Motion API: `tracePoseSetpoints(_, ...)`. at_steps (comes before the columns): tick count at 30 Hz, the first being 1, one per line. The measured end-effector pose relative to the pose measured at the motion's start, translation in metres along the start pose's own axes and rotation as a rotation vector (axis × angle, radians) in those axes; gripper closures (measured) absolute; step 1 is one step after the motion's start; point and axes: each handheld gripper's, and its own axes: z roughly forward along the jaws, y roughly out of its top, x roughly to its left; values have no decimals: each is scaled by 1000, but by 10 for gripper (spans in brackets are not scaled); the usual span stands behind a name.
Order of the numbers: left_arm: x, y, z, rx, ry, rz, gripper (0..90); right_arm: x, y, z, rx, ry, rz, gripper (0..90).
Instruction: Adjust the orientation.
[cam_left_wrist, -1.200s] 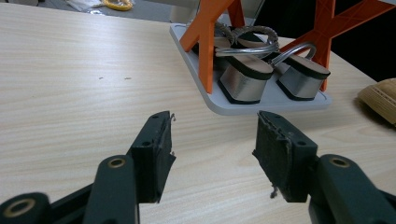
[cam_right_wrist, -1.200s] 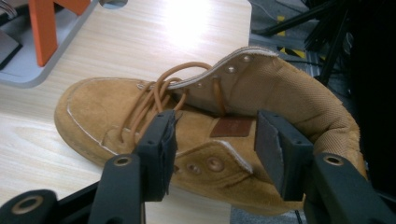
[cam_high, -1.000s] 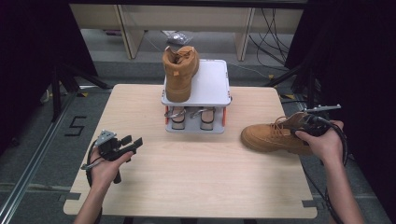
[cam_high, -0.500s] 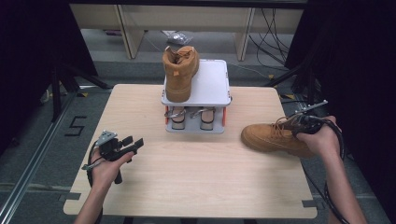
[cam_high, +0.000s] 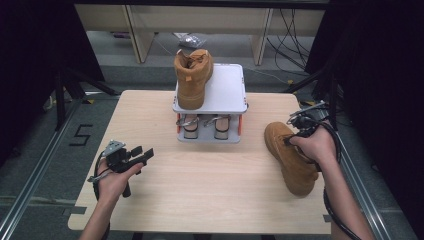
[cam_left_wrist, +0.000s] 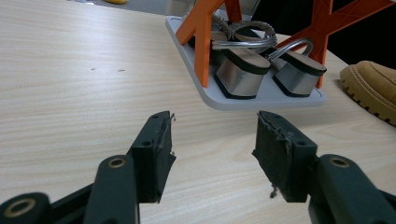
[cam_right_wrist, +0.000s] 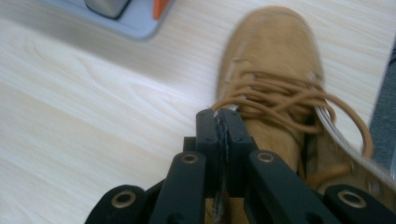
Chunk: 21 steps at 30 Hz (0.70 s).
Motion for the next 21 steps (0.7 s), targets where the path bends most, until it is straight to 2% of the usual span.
tracePoseSetpoints(2,2,0,0,-5,-2,-2,456,10,5,3,14,12,48,877)
tracePoseSetpoints(3,2,0,0,-7,-4,-5,456,12,7,5,17,1,26,876)
tracePoseSetpoints(5,3,0,-2,-4,4,-6,456,11,10,7,15,-21,16,869)
tracePoseSetpoints(8,3,0,-2,-5,4,-9,456,9,8,4,3,-17,-6,832)
tracePoseSetpoints(9,3,0,-2,-6,5,-11,456,9,7,4,3,-23,-5,781)
tracePoseSetpoints(10,4,0,-2,-6,5,-12,456,9,6,2,4,0,4,702)
tracePoseSetpoints(11,4,0,-3,-6,3,-12,456,7,5,1,-6,10,-15,642)
tracePoseSetpoints(12,4,1,-3,-8,3,-15,456,6,4,0,-31,-4,-19,622)
tracePoseSetpoints(14,4,1,-3,-9,1,-15,456,0,1,-6,-73,0,-45,573)
tracePoseSetpoints(15,4,1,-3,-10,3,-17,456,-1,0,-9,-87,6,-27,560)
tracePoseSetpoints(17,4,2,-3,-9,6,-25,456,-2,-2,-17,-114,19,61,538)
tracePoseSetpoints(18,5,3,-2,-6,5,-23,456,-10,-3,-20,-148,27,23,529)
tracePoseSetpoints(19,5,3,-2,-12,2,-26,455,-14,-5,-24,-174,25,19,517)
tracePoseSetpoints(21,4,4,0,-8,0,-27,454,-21,-7,-31,-208,3,55,517)
